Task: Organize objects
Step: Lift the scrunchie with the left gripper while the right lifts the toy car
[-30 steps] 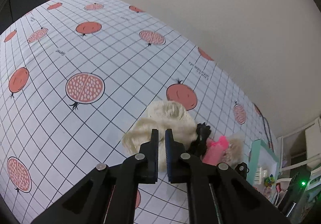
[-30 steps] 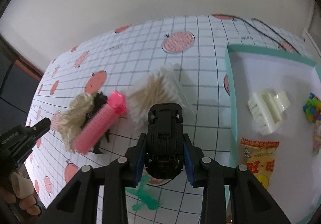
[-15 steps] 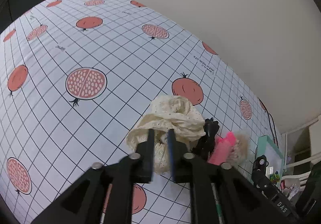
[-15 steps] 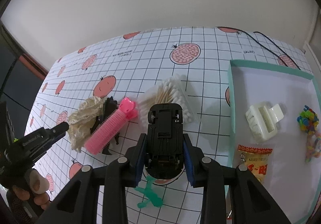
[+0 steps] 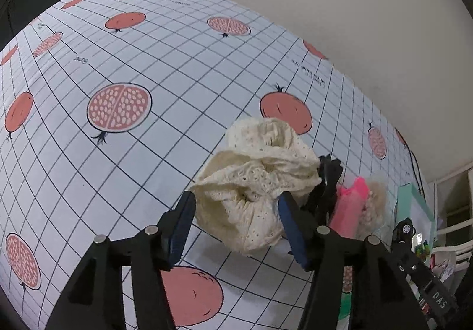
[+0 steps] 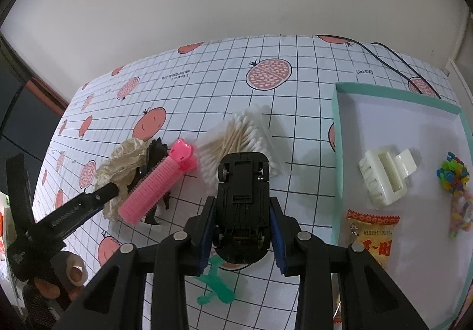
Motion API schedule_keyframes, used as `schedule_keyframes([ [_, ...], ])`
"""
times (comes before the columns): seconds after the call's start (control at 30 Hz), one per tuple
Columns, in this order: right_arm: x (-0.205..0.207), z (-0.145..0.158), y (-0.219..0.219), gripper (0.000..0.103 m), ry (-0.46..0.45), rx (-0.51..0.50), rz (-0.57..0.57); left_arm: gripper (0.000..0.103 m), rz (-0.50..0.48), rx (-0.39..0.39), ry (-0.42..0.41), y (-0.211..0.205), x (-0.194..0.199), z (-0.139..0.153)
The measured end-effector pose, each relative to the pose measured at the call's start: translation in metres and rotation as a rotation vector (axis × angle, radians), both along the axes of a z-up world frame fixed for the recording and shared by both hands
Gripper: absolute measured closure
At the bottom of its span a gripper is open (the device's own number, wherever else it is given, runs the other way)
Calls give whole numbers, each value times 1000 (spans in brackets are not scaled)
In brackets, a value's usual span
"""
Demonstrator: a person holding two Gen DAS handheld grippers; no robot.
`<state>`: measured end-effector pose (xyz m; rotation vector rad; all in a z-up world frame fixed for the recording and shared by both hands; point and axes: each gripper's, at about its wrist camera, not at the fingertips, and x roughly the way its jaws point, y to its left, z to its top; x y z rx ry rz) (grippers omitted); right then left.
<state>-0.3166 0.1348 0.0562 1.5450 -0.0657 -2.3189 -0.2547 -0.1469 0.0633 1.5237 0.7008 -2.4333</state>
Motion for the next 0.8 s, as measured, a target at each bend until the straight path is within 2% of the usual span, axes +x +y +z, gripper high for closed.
schedule_keyframes([
  [0.27,0,-1,0,67,-4,2,-2,42,-29,-50,-43,11,-2,-8],
  [0.47,0,-4,3,67,-12,8,0,42,-63,-138,-49,22,-3,-9],
  [0.57,0,-3,4,67,-13,10,-3,53,-70,-183,-58,25,-4,-9],
  [0.63,0,-3,4,67,-12,9,-2,66,-73,-191,-57,25,-4,-8],
  [0.8,0,-1,4,67,-9,11,0,82,-69,-205,-54,23,-4,-7],
])
